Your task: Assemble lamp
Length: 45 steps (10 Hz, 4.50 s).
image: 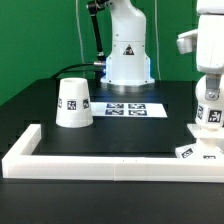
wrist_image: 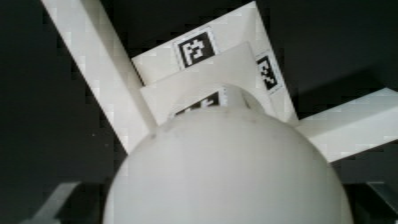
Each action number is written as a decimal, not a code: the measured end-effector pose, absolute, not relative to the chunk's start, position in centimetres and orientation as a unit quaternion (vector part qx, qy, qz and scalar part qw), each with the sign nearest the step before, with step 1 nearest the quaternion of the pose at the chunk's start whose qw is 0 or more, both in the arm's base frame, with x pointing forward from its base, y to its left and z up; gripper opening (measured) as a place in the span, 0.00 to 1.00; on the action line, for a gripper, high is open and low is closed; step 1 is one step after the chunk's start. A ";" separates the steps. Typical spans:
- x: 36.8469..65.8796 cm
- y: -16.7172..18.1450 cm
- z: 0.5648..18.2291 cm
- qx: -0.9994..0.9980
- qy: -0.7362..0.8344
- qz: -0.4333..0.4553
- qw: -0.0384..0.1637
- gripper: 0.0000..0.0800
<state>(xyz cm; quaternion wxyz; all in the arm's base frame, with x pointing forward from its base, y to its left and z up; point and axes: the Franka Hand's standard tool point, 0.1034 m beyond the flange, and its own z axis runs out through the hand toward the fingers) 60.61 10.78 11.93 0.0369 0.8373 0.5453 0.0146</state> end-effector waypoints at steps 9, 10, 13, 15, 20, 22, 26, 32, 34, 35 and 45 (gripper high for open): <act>60.2 10.5 11.8 0.992 0.127 0.017 0.011 0.72; 60.3 10.5 11.8 0.996 0.088 0.018 0.010 0.72; 60.3 10.4 11.8 1.000 -0.015 0.019 0.008 0.72; 60.3 10.4 11.8 0.997 -0.076 0.020 0.006 0.72; 59.8 10.5 11.7 0.952 -0.307 0.016 -0.003 0.72; 59.8 10.5 11.7 0.915 -0.403 0.007 -0.016 0.72; 59.8 10.8 11.7 0.843 -0.537 -0.002 -0.025 0.72; 59.8 11.4 11.7 0.704 -0.708 -0.029 -0.045 0.72; 59.8 11.7 11.7 0.666 -0.744 -0.034 -0.047 0.72; 59.8 11.8 11.7 0.655 -0.753 -0.035 -0.047 0.72; 59.6 11.7 11.4 0.870 -0.490 -0.020 -0.055 0.87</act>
Offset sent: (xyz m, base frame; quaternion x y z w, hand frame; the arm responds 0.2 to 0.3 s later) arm -0.0088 -0.0075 -0.0011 0.0310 -0.0141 0.2930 0.9555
